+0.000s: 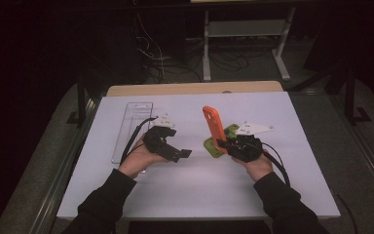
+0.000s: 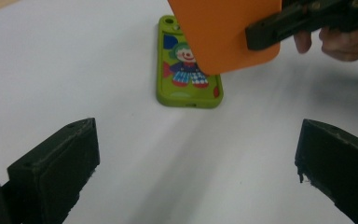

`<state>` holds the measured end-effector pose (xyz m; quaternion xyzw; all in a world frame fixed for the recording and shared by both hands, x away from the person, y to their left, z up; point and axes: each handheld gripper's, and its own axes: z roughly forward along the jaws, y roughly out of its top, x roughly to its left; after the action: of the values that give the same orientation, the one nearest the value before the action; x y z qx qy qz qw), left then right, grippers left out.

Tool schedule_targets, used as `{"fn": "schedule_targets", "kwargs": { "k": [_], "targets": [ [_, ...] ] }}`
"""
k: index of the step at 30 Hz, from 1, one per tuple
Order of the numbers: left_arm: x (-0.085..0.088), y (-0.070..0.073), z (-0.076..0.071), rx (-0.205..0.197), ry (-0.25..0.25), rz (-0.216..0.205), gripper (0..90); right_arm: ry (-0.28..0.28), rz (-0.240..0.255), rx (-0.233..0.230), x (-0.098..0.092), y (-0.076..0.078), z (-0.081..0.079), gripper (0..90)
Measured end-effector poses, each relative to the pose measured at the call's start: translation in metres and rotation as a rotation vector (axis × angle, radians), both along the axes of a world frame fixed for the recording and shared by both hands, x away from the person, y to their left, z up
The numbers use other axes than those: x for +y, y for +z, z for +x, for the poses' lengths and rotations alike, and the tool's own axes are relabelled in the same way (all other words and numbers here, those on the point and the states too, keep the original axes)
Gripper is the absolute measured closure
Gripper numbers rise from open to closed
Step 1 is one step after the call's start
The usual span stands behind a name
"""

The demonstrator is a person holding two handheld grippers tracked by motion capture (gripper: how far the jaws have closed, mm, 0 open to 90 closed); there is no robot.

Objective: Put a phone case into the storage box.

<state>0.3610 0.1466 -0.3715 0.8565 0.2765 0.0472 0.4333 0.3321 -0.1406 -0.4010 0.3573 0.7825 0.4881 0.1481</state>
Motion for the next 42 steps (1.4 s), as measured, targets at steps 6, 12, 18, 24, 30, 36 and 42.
{"fn": "schedule_targets", "kwargs": {
  "k": [6, 12, 18, 24, 30, 36, 42],
  "targets": [
    [-0.004, 0.010, 0.009, -0.012, 0.011, -0.044, 0.0, 0.005, 0.014, -0.001, 0.002, 0.001, -0.001, 78.8],
    [-0.008, 0.018, 0.018, -0.008, 0.014, -0.089, 0.0, 0.015, 0.018, 0.000, 0.007, 0.002, -0.003, 78.8],
    [-0.016, 0.024, 0.025, -0.012, -0.005, -0.113, 0.0, 0.029, 0.021, -0.004, 0.013, 0.001, -0.005, 78.8],
    [-0.024, 0.028, 0.030, -0.008, -0.010, -0.134, 0.0, 0.044, 0.024, -0.002, 0.018, 0.001, -0.007, 78.8],
    [-0.031, 0.029, 0.033, -0.019, -0.020, -0.141, 0.0, 0.052, 0.030, 0.003, 0.021, 0.001, -0.008, 78.8],
    [-0.039, 0.025, 0.036, -0.011, -0.027, -0.149, 0.0, 0.067, 0.040, -0.014, 0.023, 0.003, -0.009, 78.8],
    [-0.043, 0.024, 0.038, -0.008, -0.018, -0.175, 0.0, 0.072, 0.049, -0.006, 0.025, 0.004, -0.011, 78.8]
  ]
}}
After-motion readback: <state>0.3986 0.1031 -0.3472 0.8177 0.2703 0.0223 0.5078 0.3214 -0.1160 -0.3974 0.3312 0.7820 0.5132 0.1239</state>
